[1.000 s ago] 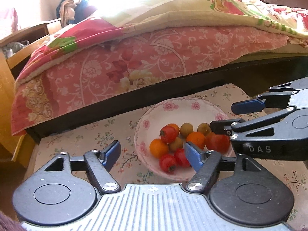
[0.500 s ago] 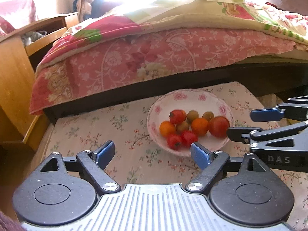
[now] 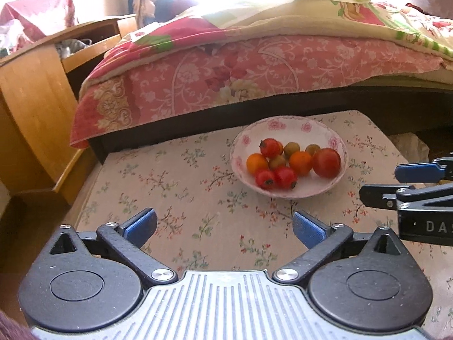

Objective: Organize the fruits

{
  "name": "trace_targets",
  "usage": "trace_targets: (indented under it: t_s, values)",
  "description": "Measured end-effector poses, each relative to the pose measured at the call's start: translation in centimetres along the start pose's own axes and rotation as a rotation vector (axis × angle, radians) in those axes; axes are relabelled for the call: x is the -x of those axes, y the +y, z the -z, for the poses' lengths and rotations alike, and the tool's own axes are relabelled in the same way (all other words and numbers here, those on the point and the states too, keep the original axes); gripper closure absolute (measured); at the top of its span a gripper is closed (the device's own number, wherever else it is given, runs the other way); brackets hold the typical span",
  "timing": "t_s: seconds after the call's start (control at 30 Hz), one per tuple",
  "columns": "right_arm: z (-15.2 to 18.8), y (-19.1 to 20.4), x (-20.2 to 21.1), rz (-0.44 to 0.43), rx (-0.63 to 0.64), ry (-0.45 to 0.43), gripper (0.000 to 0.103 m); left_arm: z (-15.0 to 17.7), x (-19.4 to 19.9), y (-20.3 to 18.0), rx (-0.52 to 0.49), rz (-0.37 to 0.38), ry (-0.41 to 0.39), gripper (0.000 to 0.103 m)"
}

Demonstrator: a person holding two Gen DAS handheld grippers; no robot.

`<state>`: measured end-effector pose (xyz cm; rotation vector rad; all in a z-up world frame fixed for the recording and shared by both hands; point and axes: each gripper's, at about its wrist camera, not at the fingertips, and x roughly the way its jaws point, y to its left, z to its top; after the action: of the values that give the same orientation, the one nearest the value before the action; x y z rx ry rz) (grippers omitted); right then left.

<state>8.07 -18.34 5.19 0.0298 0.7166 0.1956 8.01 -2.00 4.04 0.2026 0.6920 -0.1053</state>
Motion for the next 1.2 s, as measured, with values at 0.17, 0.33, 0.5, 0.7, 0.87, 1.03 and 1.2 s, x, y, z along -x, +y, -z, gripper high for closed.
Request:
trace_targets:
  t_s: [0.17,0.33,0.5,0.7,0.87,1.03,1.2]
  values:
    - [1.2,0.3,1.3,-0.001,-0.028,0.004,0.047,0.7,1.3,-0.4,-0.008,0.003,-0.005,0.000]
    - [2.2,0.6,2.5,0.000,-0.048,0.005,0.046,1.5,2.1,-0.5,0.003,0.011,0.006,0.000]
    - [3.0,1.0,3.5,0.005,-0.062,0.005,0.046,2.2,2.9,-0.2,0.038,0.030,0.023,0.000]
    - [3.8,1.7,4.2,0.006,-0.058,0.014,0.046,3.0,3.6,0.0,0.043,0.032,0.027,0.000]
    - [4.5,2.2,4.6,0.003,-0.052,0.023,0.046,3.8,3.9,0.3,0.054,0.031,0.044,0.000]
    - [5.2,2.6,4.8,0.000,-0.047,0.037,0.046,4.4,4.1,0.4,0.064,0.033,0.055,0.000]
    - [5.7,2.8,4.9,-0.001,-0.046,0.046,0.046,5.2,4.2,0.5,0.082,0.040,0.071,0.000]
